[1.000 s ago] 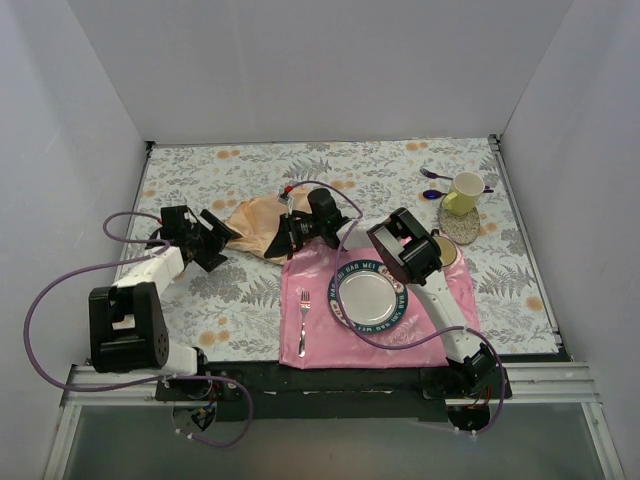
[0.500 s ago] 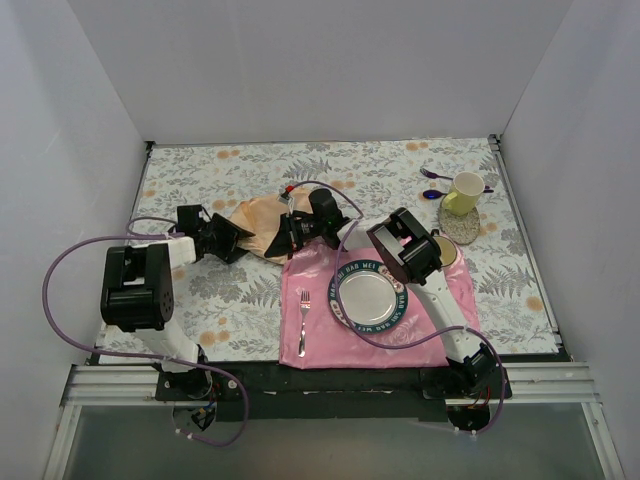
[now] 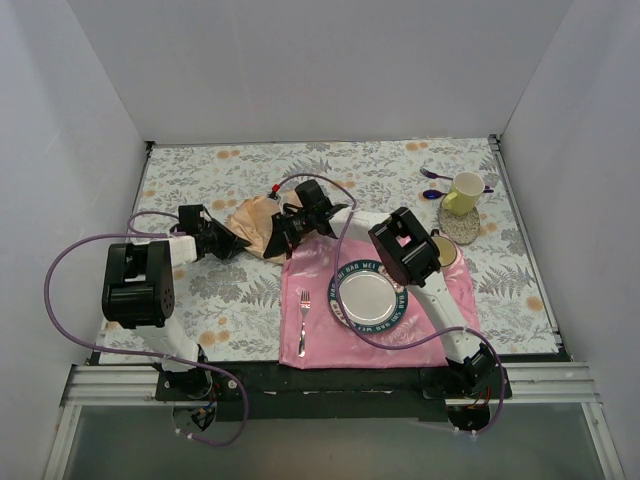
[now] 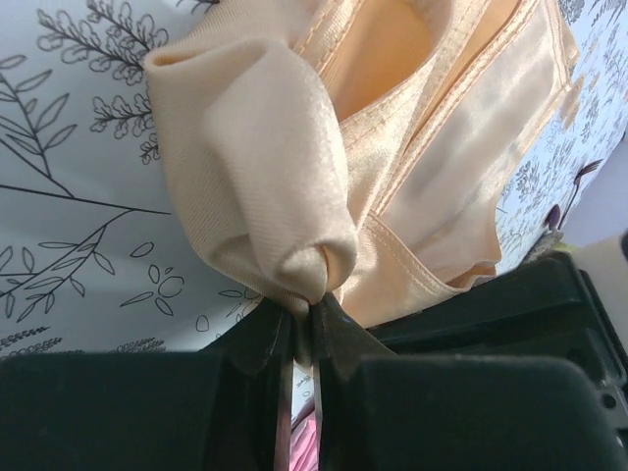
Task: Fold the napkin, place the utensils inside, and roll it up
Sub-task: Roll the napkin with the utensil
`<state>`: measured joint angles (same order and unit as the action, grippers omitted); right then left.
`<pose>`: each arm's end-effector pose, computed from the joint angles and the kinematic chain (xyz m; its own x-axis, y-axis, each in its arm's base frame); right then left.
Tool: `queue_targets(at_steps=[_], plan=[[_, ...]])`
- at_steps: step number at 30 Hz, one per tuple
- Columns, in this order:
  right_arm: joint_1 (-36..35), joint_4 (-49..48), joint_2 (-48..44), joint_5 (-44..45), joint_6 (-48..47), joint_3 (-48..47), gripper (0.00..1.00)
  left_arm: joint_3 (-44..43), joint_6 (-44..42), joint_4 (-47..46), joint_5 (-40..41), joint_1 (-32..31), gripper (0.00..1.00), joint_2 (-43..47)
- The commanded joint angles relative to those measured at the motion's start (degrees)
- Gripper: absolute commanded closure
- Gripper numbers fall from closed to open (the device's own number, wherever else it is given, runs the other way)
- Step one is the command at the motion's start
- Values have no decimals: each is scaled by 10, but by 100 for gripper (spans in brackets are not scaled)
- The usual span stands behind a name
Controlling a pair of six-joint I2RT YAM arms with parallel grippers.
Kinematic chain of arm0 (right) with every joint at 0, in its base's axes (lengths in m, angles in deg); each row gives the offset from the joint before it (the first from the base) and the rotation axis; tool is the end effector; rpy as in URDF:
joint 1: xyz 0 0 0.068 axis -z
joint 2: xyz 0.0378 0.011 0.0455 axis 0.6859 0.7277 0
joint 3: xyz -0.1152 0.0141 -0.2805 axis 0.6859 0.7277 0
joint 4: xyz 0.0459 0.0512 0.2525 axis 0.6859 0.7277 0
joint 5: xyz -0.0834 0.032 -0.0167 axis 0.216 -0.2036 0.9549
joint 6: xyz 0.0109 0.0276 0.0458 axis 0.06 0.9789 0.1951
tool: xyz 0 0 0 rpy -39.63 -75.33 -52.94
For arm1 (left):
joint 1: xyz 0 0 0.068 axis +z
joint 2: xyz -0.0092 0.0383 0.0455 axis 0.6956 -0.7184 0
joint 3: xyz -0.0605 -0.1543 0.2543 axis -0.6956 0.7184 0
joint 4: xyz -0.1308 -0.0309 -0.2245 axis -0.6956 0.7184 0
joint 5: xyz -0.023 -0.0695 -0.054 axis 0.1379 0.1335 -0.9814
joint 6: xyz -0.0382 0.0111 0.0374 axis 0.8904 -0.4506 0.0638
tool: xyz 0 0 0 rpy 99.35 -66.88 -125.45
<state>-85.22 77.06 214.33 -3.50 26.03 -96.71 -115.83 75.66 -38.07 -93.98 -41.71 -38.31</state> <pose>0.3986 0.3967 0.1259 -0.7092 -0.3250 -0.6257 -0.6902 0.1389 0.7101 0.3182 -0.0014 0.1589 -0.2261 -0.9274 0.2981 -0.7943 -0.0016 -0.6075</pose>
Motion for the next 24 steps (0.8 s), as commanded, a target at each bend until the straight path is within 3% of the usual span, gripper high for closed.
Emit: queue_targets(at_steps=[1,6,12,18,24], plan=[[-19,212,-35,160,-175,-68,80,14,-5,50,31,-3,100,20],[-50,291,-59,280,-241,-133,56,15,12,63,30,-4,100,37],[-94,321,-87,403,-314,-163,39,12,26,76,29,-3,100,38],[-131,309,-66,480,-367,-181,27,11,43,91,28,-4,100,44],[-162,279,-41,520,-385,-192,26,-9,34,103,28,-3,100,41]])
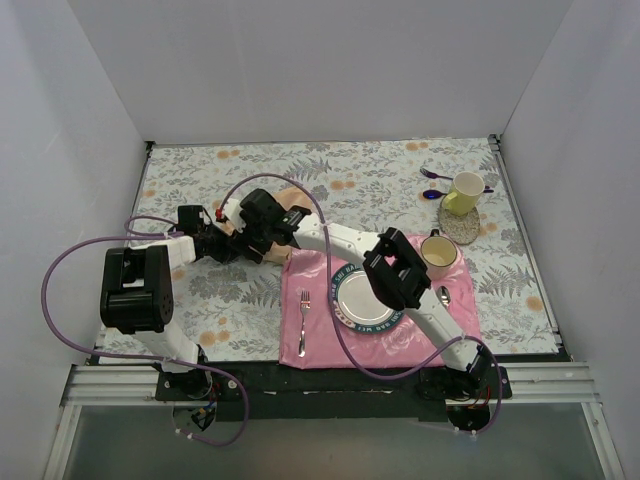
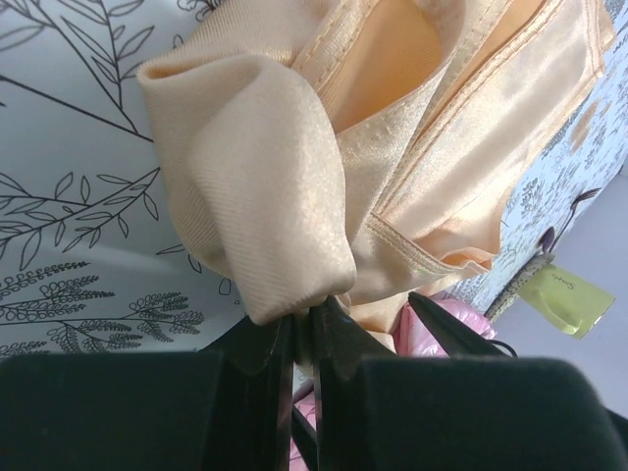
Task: Fold the napkin, place the utensils inside, and roll it up
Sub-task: Roll the napkin with the utensil
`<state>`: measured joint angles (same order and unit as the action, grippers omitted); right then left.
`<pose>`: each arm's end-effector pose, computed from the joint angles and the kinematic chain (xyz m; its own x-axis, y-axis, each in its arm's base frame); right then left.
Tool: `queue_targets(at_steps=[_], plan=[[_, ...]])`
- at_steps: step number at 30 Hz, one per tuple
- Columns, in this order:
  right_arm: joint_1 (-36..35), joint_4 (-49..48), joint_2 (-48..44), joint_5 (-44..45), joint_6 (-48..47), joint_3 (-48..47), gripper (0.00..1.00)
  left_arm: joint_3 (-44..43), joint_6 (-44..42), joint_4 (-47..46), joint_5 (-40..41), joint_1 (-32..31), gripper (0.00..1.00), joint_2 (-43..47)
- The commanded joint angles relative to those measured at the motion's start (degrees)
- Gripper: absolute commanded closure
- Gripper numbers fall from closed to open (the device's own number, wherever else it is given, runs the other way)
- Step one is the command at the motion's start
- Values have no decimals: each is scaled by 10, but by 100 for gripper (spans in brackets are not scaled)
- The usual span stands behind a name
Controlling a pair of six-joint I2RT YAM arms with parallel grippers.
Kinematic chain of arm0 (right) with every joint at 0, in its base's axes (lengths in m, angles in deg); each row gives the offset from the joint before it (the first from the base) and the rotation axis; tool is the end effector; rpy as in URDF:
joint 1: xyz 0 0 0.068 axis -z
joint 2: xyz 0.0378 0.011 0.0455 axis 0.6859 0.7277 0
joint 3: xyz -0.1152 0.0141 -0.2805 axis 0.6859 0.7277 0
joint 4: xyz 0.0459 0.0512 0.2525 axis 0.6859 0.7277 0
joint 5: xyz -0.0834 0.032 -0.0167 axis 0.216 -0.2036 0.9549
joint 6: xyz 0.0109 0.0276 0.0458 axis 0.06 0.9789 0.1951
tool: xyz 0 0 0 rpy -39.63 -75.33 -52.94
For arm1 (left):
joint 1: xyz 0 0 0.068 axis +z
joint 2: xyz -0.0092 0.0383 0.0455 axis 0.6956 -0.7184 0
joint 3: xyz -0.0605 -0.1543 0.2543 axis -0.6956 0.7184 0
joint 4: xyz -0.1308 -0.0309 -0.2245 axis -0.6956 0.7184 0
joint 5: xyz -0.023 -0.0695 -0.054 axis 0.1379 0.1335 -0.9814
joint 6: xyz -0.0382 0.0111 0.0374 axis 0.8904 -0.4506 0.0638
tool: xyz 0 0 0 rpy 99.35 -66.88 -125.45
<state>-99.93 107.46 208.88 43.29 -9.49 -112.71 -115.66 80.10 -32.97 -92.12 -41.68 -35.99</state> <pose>0.3117 0.4796 0.2163 -0.1517 -0.6431 -0.7506 -0.9309 0.3482 -0.1103 0.3079 -0.0006 0.1641 -0.1283 -0.9355 0.3293 -0.8375 -0.0756 -0.5411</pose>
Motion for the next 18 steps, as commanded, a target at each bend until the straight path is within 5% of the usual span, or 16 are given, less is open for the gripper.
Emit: queue_targets(at_steps=[1,13,18], plan=[[-16,-30,18,69,-31,-32,26,-12,-13,55,13,-5,100,18],[-28,-59,45,86,-25,-17,41,-18,-2,67,20,-5,100,21],[-27,-79,60,111,-28,-18,68,-12,9,66,32,-5,100,36]])
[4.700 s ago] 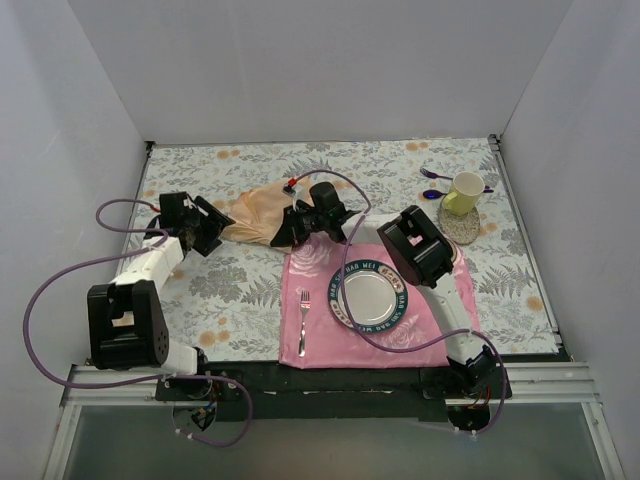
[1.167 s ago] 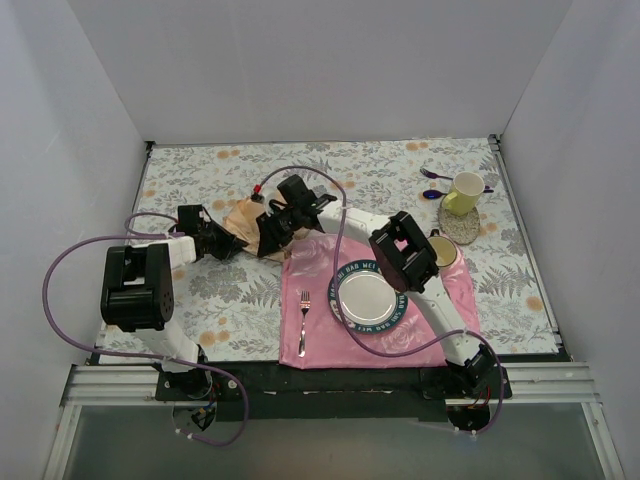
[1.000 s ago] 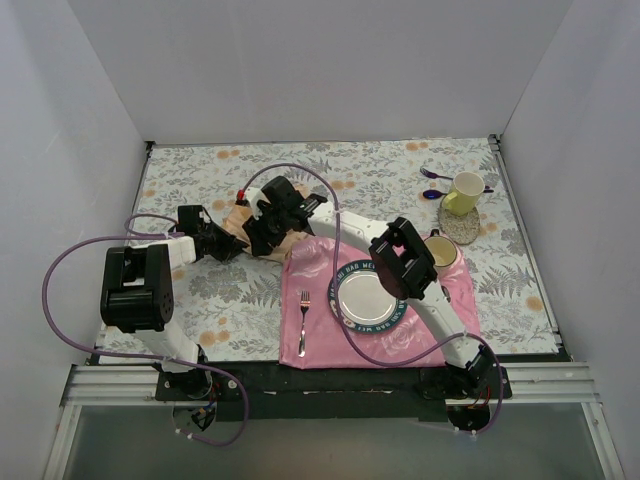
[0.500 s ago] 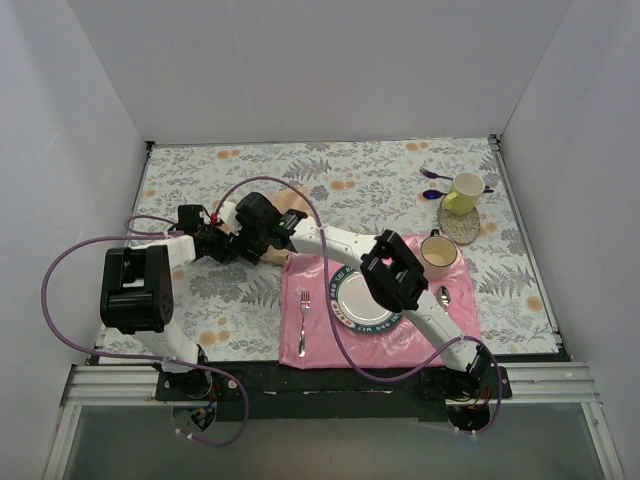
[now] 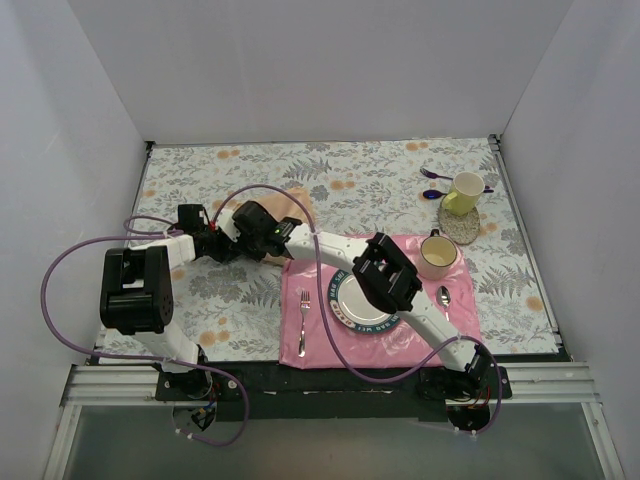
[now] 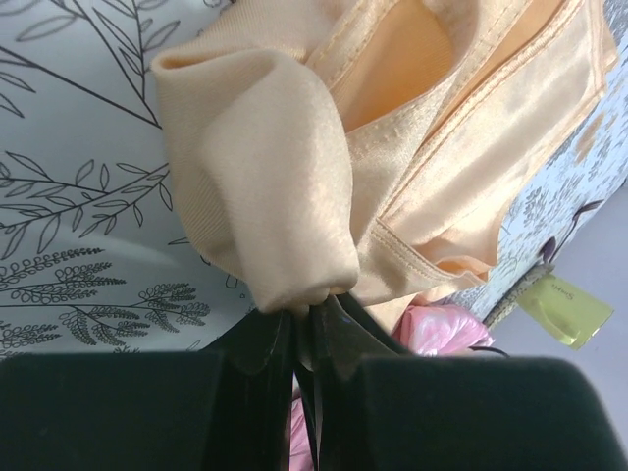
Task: Fold the napkin, place the utensils inside, and roll it up
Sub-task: Roll the napkin with the utensil
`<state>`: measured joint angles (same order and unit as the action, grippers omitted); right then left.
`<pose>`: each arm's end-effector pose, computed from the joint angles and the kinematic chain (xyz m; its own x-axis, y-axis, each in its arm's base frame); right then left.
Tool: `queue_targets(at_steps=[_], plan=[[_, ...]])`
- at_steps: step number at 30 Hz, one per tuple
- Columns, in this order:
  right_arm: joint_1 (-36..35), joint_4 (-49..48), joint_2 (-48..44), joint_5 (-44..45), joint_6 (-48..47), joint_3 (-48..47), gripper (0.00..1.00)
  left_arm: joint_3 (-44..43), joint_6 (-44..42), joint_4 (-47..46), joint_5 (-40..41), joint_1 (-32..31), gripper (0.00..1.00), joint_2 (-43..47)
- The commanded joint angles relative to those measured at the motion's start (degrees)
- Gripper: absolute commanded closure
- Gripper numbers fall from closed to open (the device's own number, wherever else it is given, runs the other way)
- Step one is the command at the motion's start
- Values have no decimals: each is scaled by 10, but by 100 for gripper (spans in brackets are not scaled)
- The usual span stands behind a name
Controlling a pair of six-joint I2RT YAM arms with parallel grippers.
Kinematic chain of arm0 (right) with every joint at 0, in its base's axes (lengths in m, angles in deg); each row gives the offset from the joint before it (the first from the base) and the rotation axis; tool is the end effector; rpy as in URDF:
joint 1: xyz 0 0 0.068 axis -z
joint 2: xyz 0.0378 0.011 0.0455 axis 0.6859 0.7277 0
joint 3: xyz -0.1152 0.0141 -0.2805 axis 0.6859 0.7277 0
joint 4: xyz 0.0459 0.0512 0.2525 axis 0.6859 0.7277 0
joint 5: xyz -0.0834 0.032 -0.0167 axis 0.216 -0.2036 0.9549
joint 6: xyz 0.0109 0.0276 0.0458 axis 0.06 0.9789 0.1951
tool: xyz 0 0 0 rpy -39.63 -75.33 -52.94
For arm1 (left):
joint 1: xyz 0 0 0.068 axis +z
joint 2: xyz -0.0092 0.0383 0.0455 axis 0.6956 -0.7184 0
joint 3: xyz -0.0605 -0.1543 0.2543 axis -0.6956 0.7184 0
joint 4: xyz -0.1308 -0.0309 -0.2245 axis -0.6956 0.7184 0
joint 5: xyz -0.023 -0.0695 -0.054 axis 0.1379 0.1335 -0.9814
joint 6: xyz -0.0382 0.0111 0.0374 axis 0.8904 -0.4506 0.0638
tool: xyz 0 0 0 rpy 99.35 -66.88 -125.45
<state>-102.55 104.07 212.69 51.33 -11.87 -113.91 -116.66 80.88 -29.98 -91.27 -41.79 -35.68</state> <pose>0.3003 0.5015 0.1910 -0.0913 -0.6780 -0.7294 -0.8995 0.3704 -0.2317 0.3072 -0.0007 0.1670 -0.1013 -0.9388 0.3293 -0.8543 -0.0876 -0.5124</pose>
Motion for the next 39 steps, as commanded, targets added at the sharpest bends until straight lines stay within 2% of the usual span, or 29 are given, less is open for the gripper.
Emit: queue_targets(at_steps=[1,2,4,8,12,13,14,17,21,27,31,34,39], plan=[[-2,-48,25,30,-3,-6,73,0,1,35,28,-4,100,40],[-2,-53,26,32,-2,-6,81,2,2,38,33,-3,100,45],[-3,-72,28,32,-2,4,85,10,10,37,42,1,100,53],[-7,-90,42,27,-12,0,99,33,29,27,50,9,100,83],[-8,-112,48,5,-6,4,99,50,42,25,50,21,100,102],[-8,-128,44,-2,6,22,99,55,45,17,47,27,95,106],[-8,-137,39,-15,13,33,99,58,45,15,43,31,77,110],[-3,-167,18,-50,41,75,99,51,21,12,42,40,56,123],[15,-158,14,-100,99,75,99,41,-16,16,43,51,50,149],[52,-150,10,-187,192,76,99,41,-33,19,45,80,48,185],[80,-174,12,-284,273,92,99,29,-54,24,58,79,48,197],[106,-253,18,-361,367,125,99,21,-70,27,54,80,48,189],[142,-375,28,-437,491,180,99,10,-89,24,34,80,48,158]])
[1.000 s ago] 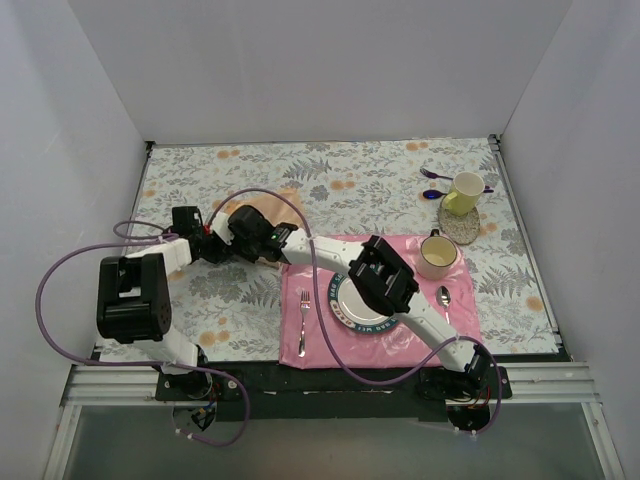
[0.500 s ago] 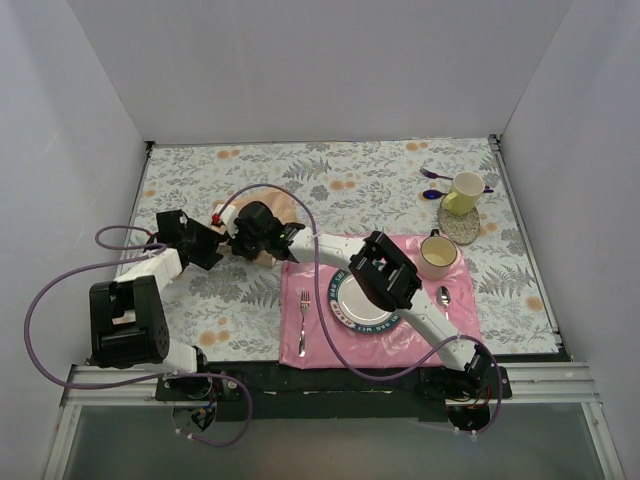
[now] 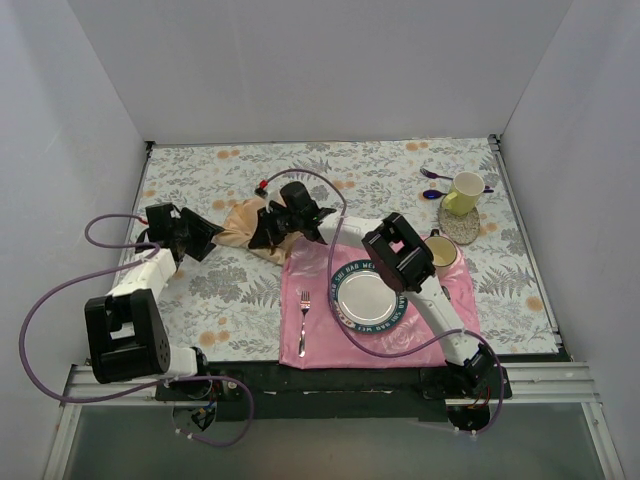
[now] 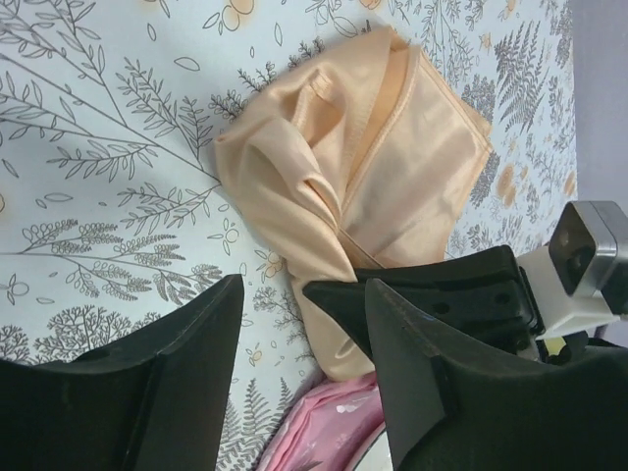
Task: Fold the napkin, place the utensils inside, and roll it up
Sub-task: Roll the napkin with the utensil
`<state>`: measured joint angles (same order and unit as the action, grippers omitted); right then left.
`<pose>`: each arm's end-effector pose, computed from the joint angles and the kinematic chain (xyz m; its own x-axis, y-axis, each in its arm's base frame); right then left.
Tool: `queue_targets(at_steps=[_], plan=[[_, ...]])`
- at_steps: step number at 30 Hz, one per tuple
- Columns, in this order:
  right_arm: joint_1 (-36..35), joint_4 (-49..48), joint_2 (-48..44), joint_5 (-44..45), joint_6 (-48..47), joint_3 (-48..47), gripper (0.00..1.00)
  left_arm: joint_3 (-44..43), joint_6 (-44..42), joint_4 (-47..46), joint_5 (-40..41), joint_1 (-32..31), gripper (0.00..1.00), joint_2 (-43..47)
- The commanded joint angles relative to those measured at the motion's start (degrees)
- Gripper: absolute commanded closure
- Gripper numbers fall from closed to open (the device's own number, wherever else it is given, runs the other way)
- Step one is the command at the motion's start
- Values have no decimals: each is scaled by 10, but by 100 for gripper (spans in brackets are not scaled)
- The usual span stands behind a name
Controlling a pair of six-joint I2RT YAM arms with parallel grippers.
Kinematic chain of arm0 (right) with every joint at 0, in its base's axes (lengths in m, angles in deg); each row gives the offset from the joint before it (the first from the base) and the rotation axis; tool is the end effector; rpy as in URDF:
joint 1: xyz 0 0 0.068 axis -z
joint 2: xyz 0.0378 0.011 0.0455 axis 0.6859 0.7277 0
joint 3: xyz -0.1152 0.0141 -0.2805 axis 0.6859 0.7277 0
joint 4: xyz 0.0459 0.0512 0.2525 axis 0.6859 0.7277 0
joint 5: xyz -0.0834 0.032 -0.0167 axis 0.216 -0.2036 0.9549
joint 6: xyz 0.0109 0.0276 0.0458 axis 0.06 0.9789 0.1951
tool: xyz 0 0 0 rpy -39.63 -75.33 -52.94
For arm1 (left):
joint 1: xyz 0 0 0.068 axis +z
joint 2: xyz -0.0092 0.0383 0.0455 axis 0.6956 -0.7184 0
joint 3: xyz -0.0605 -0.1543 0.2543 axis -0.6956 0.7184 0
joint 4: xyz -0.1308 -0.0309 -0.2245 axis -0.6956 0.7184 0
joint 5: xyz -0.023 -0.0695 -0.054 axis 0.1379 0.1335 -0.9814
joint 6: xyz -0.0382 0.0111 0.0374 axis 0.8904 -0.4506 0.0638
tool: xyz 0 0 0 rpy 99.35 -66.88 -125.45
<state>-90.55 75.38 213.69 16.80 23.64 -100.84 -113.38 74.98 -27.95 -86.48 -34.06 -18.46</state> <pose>0.3805 0.4401 0.1534 -0.5978 -0.2210 -0.7705 -0.7912 0.3174 0.5228 0.2646 0.0366 0.2280 -0.0524 -0.9849 0.1653 -0.7075 -0.0802 -0.7022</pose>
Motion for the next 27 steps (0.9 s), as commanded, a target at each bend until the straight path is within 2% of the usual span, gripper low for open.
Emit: queue_targets(at_steps=[1,4,6,7,10,18,22,27], plan=[[28,-141,21,-115,182,58,99,-25,-38,2,-25,2,49,-23],[40,-183,35,-142,232,63,99,-41,-47,-6,-50,1,50,-50],[44,-192,40,-147,240,61,99,-50,-48,-11,-89,1,46,-88],[43,-198,44,-156,245,52,99,-60,-52,2,-91,1,39,-104],[44,-205,70,-178,256,20,99,-64,-54,-3,-81,1,37,-111],[29,-114,134,-203,169,-129,99,-50,-48,11,-4,2,37,-93],[21,-99,143,-223,143,-154,99,-37,-41,18,34,9,35,-75],[15,-71,143,-251,95,-164,99,-39,-53,14,29,18,35,-96]])
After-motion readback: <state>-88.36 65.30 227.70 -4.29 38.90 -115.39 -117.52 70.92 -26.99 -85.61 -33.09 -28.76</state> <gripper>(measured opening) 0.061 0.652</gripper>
